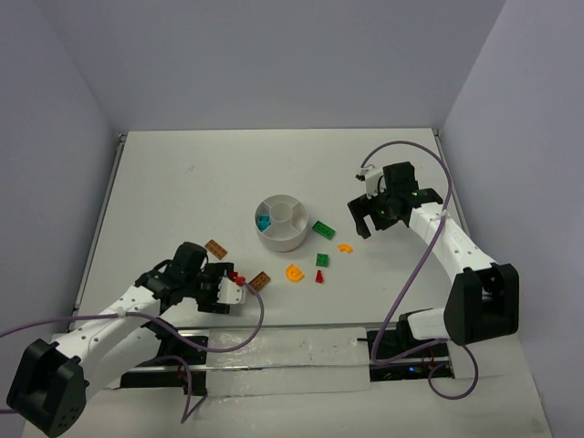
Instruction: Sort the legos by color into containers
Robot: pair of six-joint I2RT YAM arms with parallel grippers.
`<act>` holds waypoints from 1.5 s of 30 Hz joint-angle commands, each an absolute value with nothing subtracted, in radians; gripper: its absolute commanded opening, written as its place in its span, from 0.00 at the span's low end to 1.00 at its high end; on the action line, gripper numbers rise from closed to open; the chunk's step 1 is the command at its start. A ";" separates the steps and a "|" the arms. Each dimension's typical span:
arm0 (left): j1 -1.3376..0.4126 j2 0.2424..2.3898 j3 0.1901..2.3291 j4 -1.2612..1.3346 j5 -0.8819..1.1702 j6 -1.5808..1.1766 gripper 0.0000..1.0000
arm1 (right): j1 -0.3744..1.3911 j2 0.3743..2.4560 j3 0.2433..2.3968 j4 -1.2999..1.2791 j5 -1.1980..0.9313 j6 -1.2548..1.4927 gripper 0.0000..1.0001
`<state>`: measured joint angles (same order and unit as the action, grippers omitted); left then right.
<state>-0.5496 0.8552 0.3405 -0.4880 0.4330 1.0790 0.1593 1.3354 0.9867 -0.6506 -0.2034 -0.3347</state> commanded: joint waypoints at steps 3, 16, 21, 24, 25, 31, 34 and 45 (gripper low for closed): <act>-0.585 0.923 0.362 -0.369 0.424 1.062 0.79 | 0.156 1.341 0.993 -0.635 -0.192 -0.340 1.00; -0.595 0.957 0.369 -0.347 0.424 1.075 0.61 | 0.154 1.331 0.987 -0.640 -0.191 -0.345 1.00; -0.594 0.872 0.374 -0.398 0.446 1.083 0.52 | 0.152 1.327 0.989 -0.639 -0.193 -0.342 1.00; -0.594 0.825 0.398 -0.472 0.469 1.080 0.48 | 0.152 1.327 0.992 -0.641 -0.198 -0.342 1.00; -0.594 0.815 0.411 -0.490 0.484 1.079 0.47 | 0.152 1.328 0.991 -0.641 -0.200 -0.342 1.00; -0.594 0.772 0.496 -0.587 0.534 0.992 0.43 | 0.152 1.344 1.008 -0.644 -0.210 -0.342 1.00; -0.594 0.786 0.549 -0.612 0.572 0.945 0.43 | 0.152 1.354 1.019 -0.647 -0.220 -0.341 1.00; -0.566 0.975 0.826 -0.624 0.664 0.708 0.43 | 0.152 1.368 1.046 -0.661 -0.236 -0.343 1.00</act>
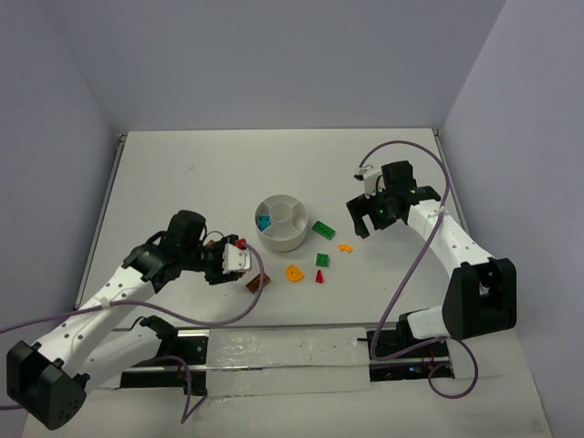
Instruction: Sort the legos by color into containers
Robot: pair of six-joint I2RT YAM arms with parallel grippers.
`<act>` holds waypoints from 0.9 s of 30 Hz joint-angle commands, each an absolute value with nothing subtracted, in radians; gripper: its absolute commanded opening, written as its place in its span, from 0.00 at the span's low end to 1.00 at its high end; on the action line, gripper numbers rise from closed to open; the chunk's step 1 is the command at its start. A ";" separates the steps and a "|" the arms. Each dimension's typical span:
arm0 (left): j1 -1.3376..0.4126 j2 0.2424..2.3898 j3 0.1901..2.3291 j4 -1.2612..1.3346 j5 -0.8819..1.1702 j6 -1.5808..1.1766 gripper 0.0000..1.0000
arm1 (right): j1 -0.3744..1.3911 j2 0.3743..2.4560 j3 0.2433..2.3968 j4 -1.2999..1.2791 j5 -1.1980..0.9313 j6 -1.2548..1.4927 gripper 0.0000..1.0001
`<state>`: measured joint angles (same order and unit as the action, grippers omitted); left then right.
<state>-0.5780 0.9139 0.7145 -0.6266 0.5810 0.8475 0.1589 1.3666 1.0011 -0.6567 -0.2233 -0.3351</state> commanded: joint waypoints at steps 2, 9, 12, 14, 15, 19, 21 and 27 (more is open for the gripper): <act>-0.559 1.020 0.868 -0.607 0.681 0.639 0.43 | 0.150 1.365 1.042 -0.663 -0.236 -0.342 1.00; -0.417 1.201 1.052 -0.534 0.810 0.351 0.42 | 0.152 1.338 1.015 -0.660 -0.234 -0.338 1.00; -0.364 1.303 1.156 -0.506 0.864 0.192 0.41 | 0.152 1.335 1.007 -0.656 -0.233 -0.334 1.00; -0.337 1.376 1.225 -0.484 0.909 0.113 0.40 | 0.152 1.336 1.010 -0.655 -0.232 -0.332 1.00; -0.330 1.397 1.244 -0.473 0.928 0.077 0.39 | 0.152 1.337 1.011 -0.655 -0.232 -0.332 1.00; -0.308 1.540 1.340 -0.443 0.971 -0.108 0.37 | 0.152 1.349 1.028 -0.659 -0.228 -0.333 1.00; -0.302 1.598 1.403 -0.424 0.992 -0.224 0.36 | 0.150 1.356 1.036 -0.663 -0.224 -0.334 1.00; -0.298 1.710 1.466 -0.323 1.003 -0.452 0.33 | 0.152 1.362 1.040 -0.664 -0.218 -0.337 1.00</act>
<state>-0.3005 1.6767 1.3948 -0.4317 0.9519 -0.2271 0.1589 1.3655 1.0027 -0.6598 -0.2256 -0.3345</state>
